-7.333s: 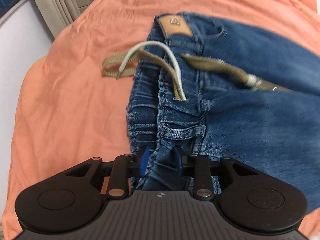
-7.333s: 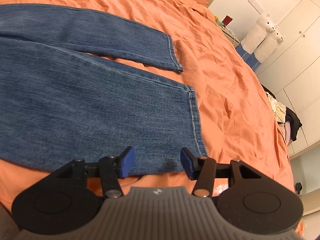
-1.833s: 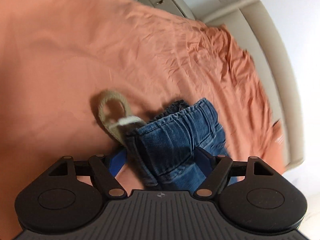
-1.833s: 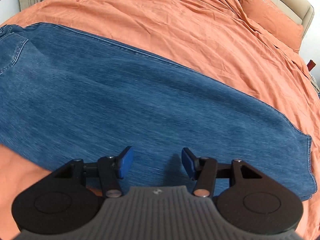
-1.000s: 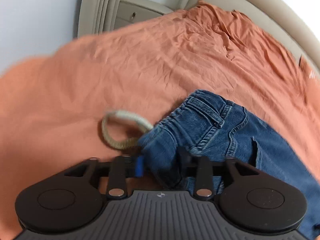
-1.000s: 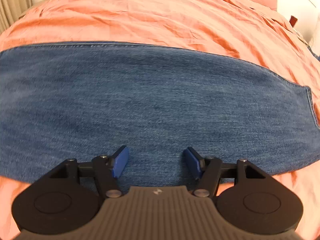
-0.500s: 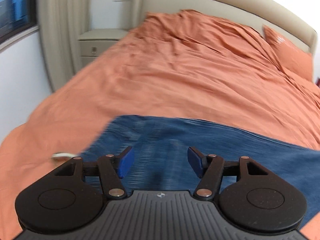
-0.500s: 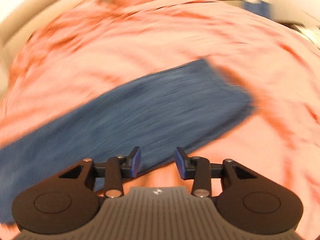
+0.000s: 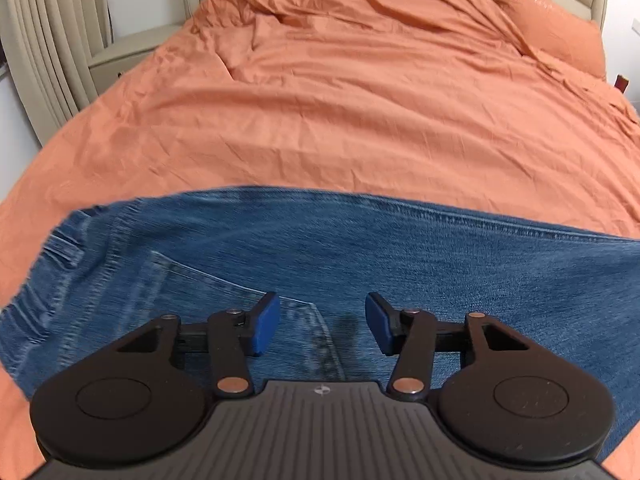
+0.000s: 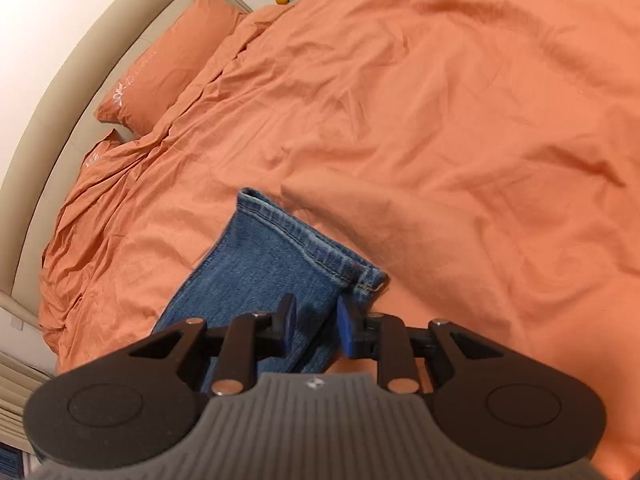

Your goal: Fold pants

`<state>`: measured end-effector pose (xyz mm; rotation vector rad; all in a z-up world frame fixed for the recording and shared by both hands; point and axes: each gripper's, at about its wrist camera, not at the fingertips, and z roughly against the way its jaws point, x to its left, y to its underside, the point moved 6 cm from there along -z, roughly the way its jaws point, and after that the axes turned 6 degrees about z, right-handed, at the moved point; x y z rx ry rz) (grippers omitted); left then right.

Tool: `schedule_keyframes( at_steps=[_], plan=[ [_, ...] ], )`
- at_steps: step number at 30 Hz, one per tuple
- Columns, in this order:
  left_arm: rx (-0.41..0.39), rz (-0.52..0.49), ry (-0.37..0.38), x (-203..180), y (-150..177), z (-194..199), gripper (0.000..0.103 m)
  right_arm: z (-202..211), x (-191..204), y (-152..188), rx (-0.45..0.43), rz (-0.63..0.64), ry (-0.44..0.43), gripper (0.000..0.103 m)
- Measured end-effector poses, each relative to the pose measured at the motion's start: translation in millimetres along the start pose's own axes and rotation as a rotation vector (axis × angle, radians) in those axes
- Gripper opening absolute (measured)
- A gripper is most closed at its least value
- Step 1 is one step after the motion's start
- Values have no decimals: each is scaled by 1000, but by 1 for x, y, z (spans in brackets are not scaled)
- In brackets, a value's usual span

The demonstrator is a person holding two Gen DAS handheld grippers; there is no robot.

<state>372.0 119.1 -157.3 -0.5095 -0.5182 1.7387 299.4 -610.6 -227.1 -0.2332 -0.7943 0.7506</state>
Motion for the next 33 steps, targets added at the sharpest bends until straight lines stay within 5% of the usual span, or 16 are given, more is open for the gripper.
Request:
schedule_keyframes(
  at_steps=[1, 6, 12, 15, 18, 26, 33],
  plan=[
    [5, -7, -9, -3, 0, -3, 58, -3, -2, -1, -4, -5, -4, 0],
    [19, -61, -26, -16, 4, -17, 56, 10, 11, -6, -61, 161, 24, 0],
    [4, -88, -32, -29, 5, -19, 54, -10, -15, 1, -14, 91, 30, 0],
    [-12, -100, 18, -43, 5, -7, 53, -4, -14, 0, -10, 67, -22, 7],
    [-14, -133, 78, -67, 8, 3, 51, 10, -16, 2, 34, 33, -52, 39],
    [-4, -280, 273, -164, 19, 11, 40, 7, -33, 15, 65, -116, -133, 39],
    [39, -379, 373, -233, 31, -14, 28, -22, -40, 5, 32, -200, -197, 29]
  ],
)
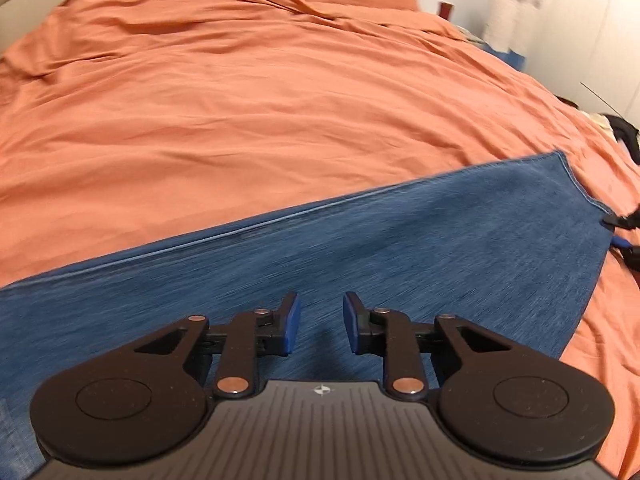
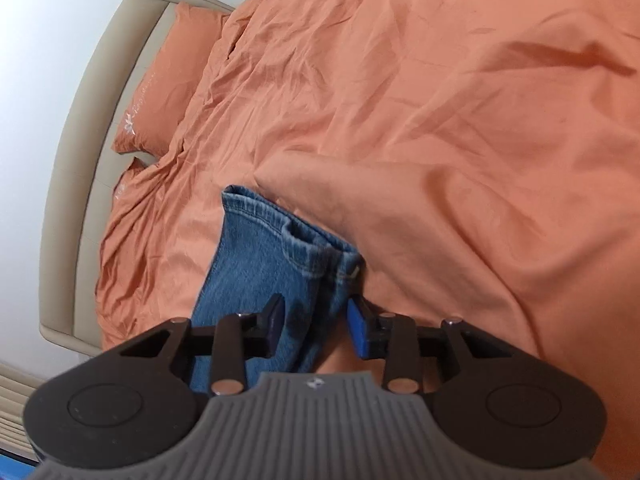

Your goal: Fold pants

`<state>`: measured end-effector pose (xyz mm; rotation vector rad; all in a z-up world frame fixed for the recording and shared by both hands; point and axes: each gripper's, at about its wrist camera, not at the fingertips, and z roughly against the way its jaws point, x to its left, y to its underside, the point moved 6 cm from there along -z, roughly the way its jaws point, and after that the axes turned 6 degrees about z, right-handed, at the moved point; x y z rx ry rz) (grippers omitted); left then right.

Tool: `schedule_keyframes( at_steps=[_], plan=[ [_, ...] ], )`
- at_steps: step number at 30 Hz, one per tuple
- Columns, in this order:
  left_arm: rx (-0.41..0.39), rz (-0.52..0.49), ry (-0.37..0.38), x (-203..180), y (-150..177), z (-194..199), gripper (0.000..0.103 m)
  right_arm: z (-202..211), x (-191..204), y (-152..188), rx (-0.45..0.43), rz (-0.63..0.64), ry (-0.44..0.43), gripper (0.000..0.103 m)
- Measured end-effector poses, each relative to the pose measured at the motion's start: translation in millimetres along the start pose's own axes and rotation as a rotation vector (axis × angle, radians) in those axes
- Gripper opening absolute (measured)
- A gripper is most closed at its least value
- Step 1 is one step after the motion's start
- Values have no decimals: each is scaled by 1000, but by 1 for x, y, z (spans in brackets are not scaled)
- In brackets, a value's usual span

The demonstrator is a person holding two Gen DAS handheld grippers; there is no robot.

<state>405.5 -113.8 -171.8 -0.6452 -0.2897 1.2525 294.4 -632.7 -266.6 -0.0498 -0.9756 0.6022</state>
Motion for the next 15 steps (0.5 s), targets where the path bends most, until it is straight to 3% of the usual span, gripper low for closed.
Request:
schedule_keyframes(
  at_steps=[2, 3, 8, 15],
  plan=[
    [3, -22, 24, -13, -7, -13, 26, -1, 5, -6, -5, 19, 3, 19],
    [5, -37, 34, -21, -10, -19, 26, 1, 10, -9, -10, 58, 7, 6],
    [15, -126, 69, -63, -32, -57, 26, 2, 24, -12, -5, 218, 37, 4],
    [31, -161, 44, -88, -52, -108, 16, -8, 13, -10, 26, 240, 77, 3]
  ],
)
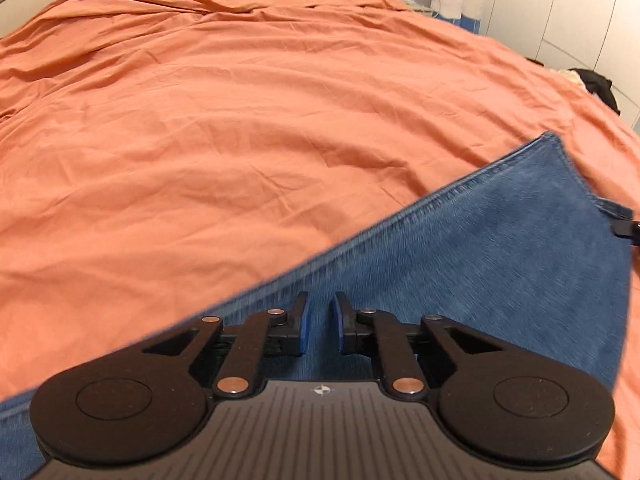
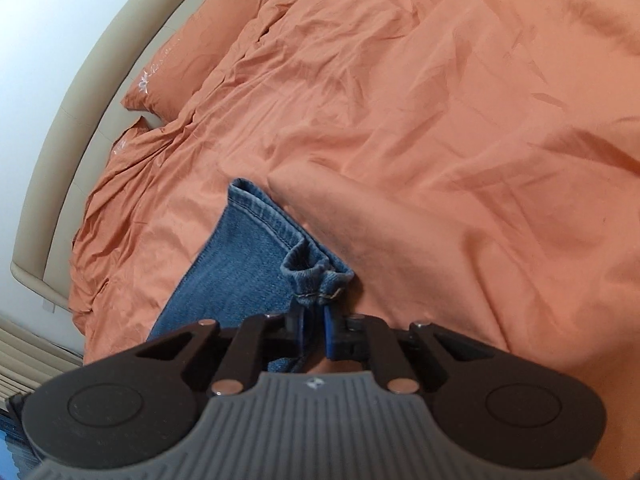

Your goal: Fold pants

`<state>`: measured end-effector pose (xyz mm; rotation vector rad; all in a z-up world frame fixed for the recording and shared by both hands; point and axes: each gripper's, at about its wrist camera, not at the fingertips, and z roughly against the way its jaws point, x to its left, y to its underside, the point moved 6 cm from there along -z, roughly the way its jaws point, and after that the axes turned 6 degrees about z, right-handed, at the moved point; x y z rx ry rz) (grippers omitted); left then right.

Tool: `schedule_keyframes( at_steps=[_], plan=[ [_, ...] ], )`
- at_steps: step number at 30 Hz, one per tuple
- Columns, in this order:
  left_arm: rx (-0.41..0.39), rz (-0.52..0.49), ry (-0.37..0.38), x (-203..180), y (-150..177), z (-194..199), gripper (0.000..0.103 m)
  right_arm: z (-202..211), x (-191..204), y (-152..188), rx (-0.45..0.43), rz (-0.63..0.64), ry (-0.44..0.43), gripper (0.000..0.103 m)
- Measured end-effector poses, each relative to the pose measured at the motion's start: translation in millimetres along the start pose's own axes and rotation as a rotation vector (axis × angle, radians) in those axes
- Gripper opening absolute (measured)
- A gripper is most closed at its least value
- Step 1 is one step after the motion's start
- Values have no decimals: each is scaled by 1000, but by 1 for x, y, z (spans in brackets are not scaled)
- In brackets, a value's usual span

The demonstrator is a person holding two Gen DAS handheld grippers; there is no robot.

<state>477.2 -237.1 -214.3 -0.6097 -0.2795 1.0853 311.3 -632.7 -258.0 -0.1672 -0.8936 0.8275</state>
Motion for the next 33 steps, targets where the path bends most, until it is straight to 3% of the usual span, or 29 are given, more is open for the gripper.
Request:
schedule_keyframes(
  at_steps=[6, 12, 21, 27, 30, 33],
  plan=[
    [23, -4, -17, 1, -2, -15, 14, -6, 1, -1, 17, 23, 30, 3],
    [-2, 0, -23, -7, -3, 17, 15, -6, 6, -2, 19, 22, 75, 3],
    [115, 34, 93, -38, 76, 65, 15, 1, 28, -6, 13, 65, 173, 3],
    [114, 66, 128, -65, 118, 88, 13, 29, 78, -24, -28, 170, 175, 1],
    [136, 73, 161, -62, 122, 103, 13, 48, 116, -30, -50, 253, 163, 1],
    [80, 69, 137, -46, 118, 129, 13, 67, 162, -34, -80, 336, 128, 1]
  ],
)
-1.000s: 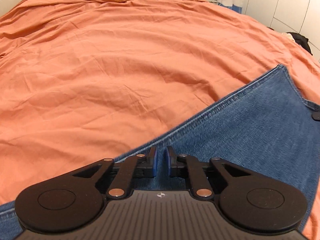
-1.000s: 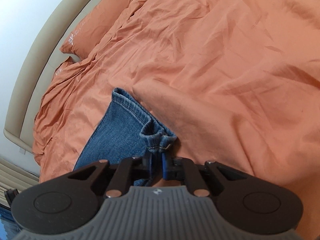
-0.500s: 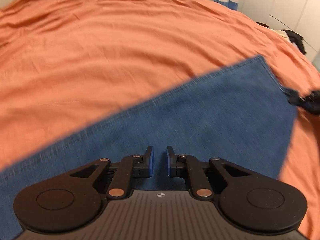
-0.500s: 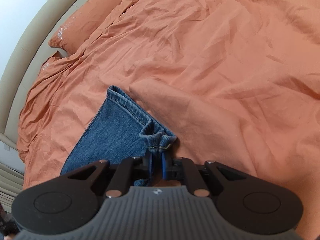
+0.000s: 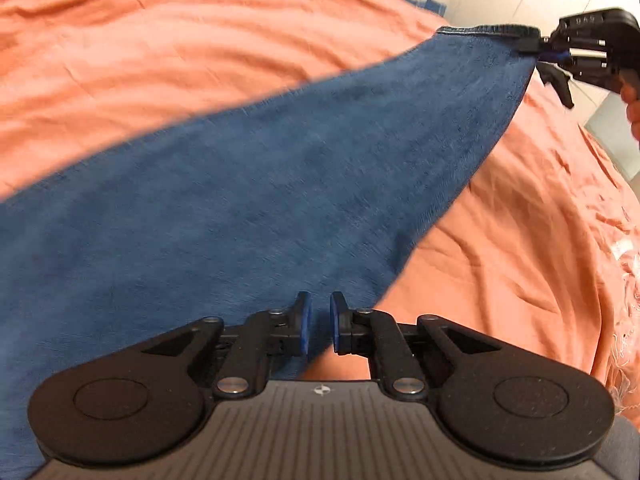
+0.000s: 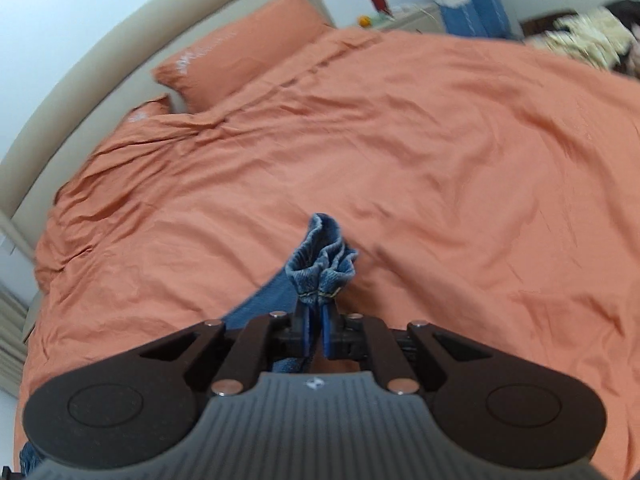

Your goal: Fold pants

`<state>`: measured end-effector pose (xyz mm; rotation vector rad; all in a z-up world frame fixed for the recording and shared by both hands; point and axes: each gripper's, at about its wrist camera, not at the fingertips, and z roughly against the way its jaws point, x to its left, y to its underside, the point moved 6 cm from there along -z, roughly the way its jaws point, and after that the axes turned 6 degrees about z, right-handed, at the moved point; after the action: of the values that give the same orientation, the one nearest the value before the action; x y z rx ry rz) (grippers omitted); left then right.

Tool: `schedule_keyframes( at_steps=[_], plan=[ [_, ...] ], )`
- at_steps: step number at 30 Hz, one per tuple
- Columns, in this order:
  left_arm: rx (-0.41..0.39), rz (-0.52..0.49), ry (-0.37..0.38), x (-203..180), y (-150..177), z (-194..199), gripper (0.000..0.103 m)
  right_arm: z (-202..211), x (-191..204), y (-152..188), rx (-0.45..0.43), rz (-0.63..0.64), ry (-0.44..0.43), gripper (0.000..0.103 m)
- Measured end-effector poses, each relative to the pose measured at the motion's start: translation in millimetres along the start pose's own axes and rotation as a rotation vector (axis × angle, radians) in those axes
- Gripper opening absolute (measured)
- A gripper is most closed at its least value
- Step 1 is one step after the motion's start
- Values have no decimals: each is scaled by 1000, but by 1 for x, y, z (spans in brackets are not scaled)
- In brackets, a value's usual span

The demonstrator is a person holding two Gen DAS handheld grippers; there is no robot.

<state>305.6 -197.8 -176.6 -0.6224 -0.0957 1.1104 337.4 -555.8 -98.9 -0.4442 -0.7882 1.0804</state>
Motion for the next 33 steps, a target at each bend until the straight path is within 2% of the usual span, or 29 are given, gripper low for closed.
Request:
schedule_keyframes(
  at_steps=[5, 10, 14, 18, 21, 25, 27, 29, 30, 31, 33],
  plan=[
    [-83, 62, -62, 43, -16, 56, 13, 30, 91, -15, -59, 194, -50, 1],
    [-152, 138, -146, 94, -18, 115, 13, 35, 184, 2, -69, 281, -153, 1],
    [-185, 197, -186, 130, -5, 150, 13, 21, 245, 41, -16, 319, -240, 1],
    [-183, 242, -191, 153, 16, 161, 13, -7, 292, 104, 94, 359, -309, 1],
    [-166, 284, -183, 170, 33, 162, 13, -32, 313, 170, 215, 411, -326, 1],
    [-144, 331, -148, 182, 50, 155, 14, -63, 314, 243, 341, 493, -269, 2],
    [-136, 342, -125, 184, 57, 152, 18, -74, 307, 257, 370, 482, -250, 3],
    [-132, 352, -95, 185, 58, 148, 24, -78, 304, 257, 385, 445, -257, 5],
    [-133, 363, -82, 185, 58, 146, 29, -78, 304, 255, 397, 425, -268, 9],
    [-136, 376, -65, 185, 55, 143, 31, -79, 307, 251, 413, 408, -281, 20],
    [-141, 407, -26, 185, 50, 136, 37, -75, 310, 243, 430, 390, -299, 34]
  ],
)
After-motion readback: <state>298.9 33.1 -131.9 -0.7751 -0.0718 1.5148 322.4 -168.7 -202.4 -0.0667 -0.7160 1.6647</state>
